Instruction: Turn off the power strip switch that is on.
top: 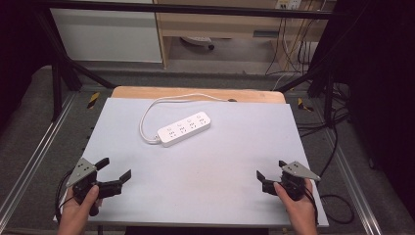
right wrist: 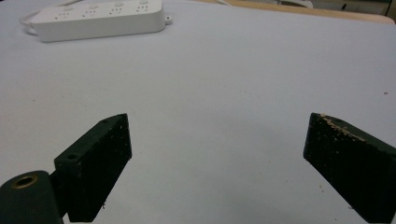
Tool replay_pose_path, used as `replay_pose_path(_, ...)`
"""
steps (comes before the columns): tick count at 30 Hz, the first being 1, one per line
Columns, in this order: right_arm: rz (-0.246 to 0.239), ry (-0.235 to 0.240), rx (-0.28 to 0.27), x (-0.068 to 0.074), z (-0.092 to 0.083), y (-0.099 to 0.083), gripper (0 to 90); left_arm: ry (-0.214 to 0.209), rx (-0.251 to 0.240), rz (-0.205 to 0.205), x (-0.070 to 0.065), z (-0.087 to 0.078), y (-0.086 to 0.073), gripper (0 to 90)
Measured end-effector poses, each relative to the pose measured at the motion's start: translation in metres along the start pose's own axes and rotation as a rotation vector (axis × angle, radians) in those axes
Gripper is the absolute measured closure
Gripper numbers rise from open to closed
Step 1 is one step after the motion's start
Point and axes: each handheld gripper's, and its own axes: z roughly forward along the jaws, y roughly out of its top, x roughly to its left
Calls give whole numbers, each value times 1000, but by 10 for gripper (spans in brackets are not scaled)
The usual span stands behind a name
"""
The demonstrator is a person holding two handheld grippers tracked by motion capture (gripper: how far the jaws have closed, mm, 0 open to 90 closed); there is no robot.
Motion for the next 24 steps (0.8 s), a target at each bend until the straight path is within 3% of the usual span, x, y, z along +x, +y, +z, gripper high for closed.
replay_pose_path(1, -2, -1, 16, 1, 1, -1, 67, -6, -6, -16, 0, 0, 0, 55)
replay_pose_path(8, 9, -14, 20, 4, 1, 1, 43, -13, -8, -23, 0, 0, 0, 54)
replay_pose_path(14, 1, 18, 23, 7, 0, 1, 51, -24, -5, -49, -8, 7, 4, 43)
replay_pose_path(16, -3, 23, 16, 7, 1, 2, 55, -25, -4, -62, -8, 11, 7, 42)
replay_pose_path(17, 0, 39, 17, 8, 2, 2, 67, -3, 1, -64, -9, 15, 12, 51)
replay_pose_path(19, -10, 50, 23, 9, 3, 2, 67, -1, 2, -51, -10, 17, 15, 84)
replay_pose_path(24, -26, 61, 27, 9, 3, 1, 49, -31, 13, -46, -14, 31, 29, 58)
